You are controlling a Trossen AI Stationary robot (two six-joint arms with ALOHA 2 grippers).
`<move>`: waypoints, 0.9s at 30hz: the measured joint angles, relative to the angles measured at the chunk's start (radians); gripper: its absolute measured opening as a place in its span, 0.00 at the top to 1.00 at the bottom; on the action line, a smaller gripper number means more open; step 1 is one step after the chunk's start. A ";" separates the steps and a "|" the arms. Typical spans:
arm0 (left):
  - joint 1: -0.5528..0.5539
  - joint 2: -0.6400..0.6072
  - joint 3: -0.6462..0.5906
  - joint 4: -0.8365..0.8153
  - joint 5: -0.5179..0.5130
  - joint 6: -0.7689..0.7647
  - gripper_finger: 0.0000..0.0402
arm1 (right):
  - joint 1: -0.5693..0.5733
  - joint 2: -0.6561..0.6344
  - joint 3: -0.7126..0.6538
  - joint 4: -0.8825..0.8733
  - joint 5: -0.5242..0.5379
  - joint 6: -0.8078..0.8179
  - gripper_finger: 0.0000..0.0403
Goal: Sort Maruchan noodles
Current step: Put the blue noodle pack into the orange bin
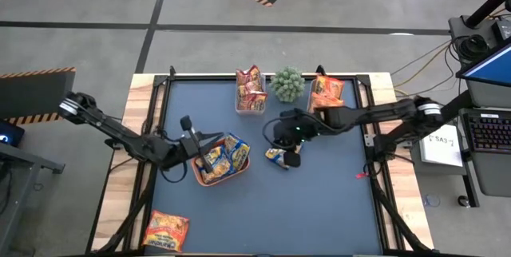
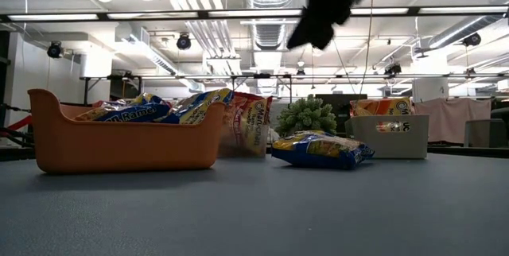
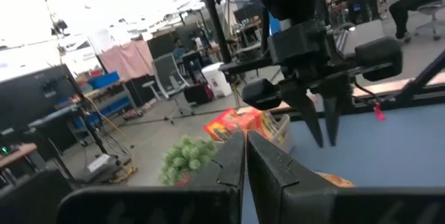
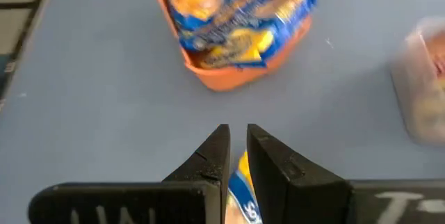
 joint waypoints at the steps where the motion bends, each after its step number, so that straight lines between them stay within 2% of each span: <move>1: 0.000 0.011 0.000 0.000 0.001 -0.013 1.00 | 0.001 -0.019 -0.042 0.026 0.025 0.021 0.91; 5: 0.000 0.053 0.012 0.007 0.001 -0.062 1.00 | 0.002 -0.071 -0.212 0.119 0.178 0.097 0.91; 9: 0.000 0.099 0.052 0.008 0.001 -0.079 1.00 | 0.000 -0.080 -0.378 0.315 0.287 0.122 0.91; 14: 0.000 0.167 0.126 0.005 0.002 -0.079 1.00 | 0.001 -0.046 -0.523 0.572 0.300 0.123 0.91; 17: -0.001 0.203 0.163 -0.010 0.002 -0.079 1.00 | 0.001 -0.014 -0.566 0.654 0.297 0.142 0.91; 21: -0.005 0.259 0.205 -0.023 0.003 -0.080 1.00 | 0.030 0.029 -0.587 0.661 0.290 0.189 0.91; 27: -0.009 0.357 0.288 -0.059 0.015 -0.094 1.00 | 0.144 0.051 -0.582 0.667 0.263 0.257 0.91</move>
